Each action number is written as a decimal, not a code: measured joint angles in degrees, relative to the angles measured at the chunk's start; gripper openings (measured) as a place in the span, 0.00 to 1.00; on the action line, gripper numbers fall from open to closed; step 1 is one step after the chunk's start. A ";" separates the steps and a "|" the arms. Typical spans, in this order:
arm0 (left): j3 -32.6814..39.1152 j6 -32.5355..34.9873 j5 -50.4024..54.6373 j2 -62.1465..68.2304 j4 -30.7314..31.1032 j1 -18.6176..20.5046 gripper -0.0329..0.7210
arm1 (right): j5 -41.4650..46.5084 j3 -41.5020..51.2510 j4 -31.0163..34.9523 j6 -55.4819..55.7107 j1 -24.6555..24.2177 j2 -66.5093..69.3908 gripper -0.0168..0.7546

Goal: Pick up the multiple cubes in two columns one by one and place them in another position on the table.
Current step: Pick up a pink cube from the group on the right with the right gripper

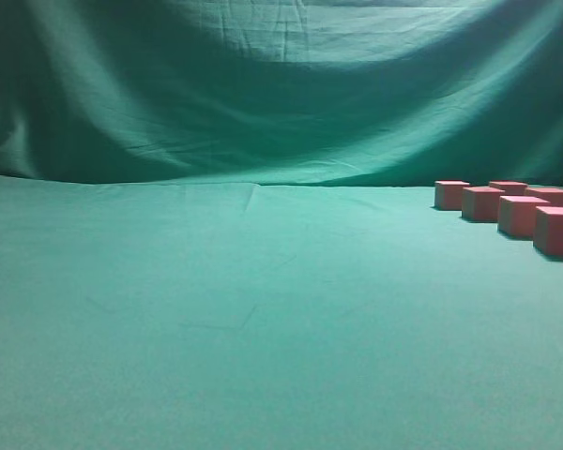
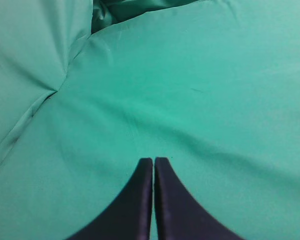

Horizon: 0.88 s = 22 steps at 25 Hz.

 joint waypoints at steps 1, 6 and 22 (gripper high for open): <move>0.00 0.00 0.00 0.00 0.00 0.00 0.04 | 0.00 0.00 0.00 0.00 0.00 0.00 0.08; 0.00 0.00 0.00 0.00 0.00 0.00 0.04 | 0.00 0.00 0.00 0.00 0.00 0.00 0.08; 0.00 0.00 0.00 0.00 0.00 0.00 0.04 | 0.00 0.00 0.00 0.00 0.00 0.00 0.08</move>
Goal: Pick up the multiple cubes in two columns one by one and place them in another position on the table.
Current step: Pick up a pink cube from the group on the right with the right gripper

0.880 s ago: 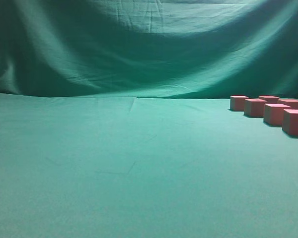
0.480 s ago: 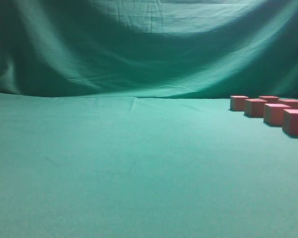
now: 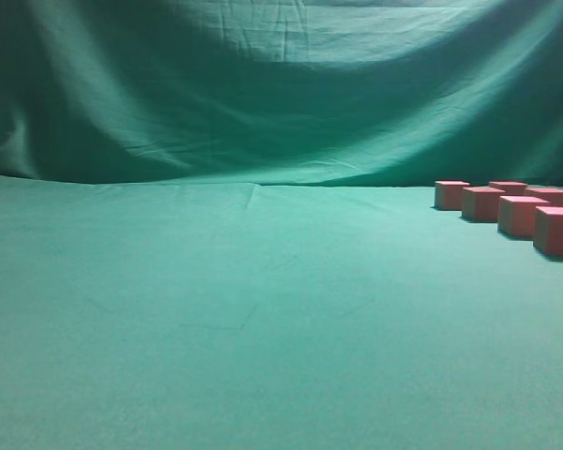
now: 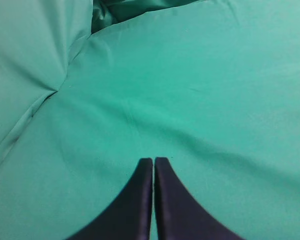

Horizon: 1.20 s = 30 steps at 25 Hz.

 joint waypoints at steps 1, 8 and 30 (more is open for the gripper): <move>0.00 0.00 0.00 0.00 0.00 0.00 0.04 | -0.20 0.00 0.00 -0.14 0.00 0.00 0.08; 0.00 0.00 0.00 0.00 0.00 0.00 0.04 | -19.04 0.00 13.74 -0.09 0.00 0.00 0.08; 0.00 0.00 0.00 0.00 0.00 0.00 0.04 | 13.63 -30.87 15.57 -8.86 0.00 30.94 0.08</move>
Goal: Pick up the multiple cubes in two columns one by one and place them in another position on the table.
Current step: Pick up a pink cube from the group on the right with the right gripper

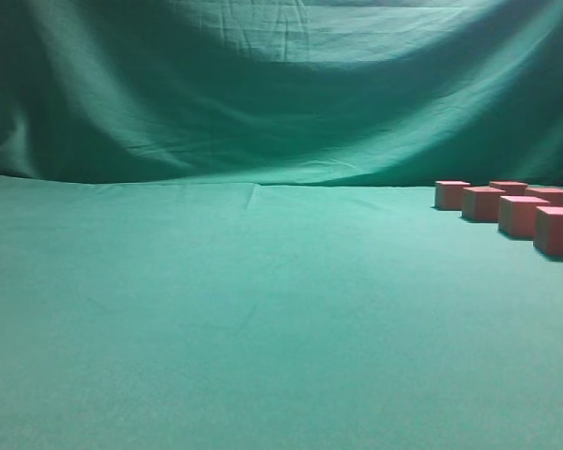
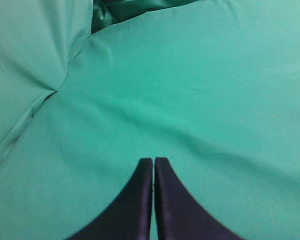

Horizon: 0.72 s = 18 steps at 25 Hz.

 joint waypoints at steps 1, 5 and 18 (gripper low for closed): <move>0.00 0.00 0.00 0.00 0.00 0.00 0.04 | 0.11 -0.19 0.14 0.01 0.00 0.85 0.08; 0.00 0.00 0.00 0.00 0.00 0.00 0.04 | 3.48 -2.92 -0.21 1.03 0.00 4.67 0.08; 0.00 0.00 0.00 0.00 0.00 0.00 0.04 | 17.42 -13.80 -19.42 18.80 11.53 33.93 0.02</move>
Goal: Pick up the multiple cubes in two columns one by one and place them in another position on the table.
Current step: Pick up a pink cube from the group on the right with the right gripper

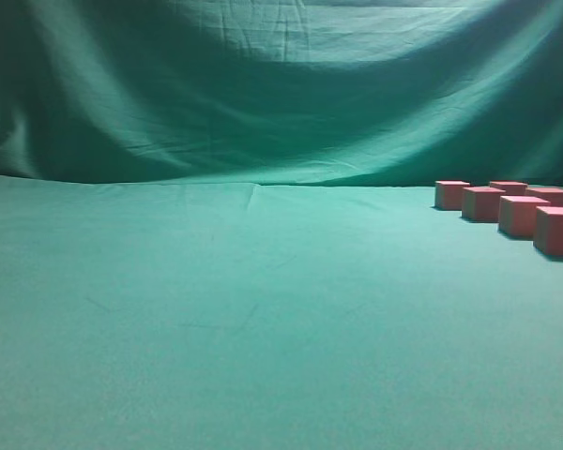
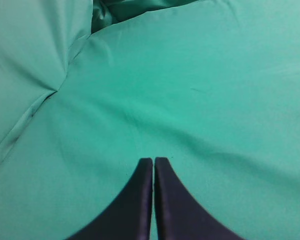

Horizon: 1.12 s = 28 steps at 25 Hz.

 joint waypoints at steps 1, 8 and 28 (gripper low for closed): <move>0.00 0.00 0.00 0.00 0.00 0.00 0.04 | -1.07 0.00 -2.95 3.55 1.14 2.09 0.02; 0.00 0.00 0.00 0.00 0.00 0.00 0.04 | -7.65 -0.04 -11.32 14.08 2.15 12.08 0.08; 0.00 0.00 0.00 0.00 0.00 0.00 0.04 | -21.20 -0.33 -10.40 14.61 2.60 23.54 0.71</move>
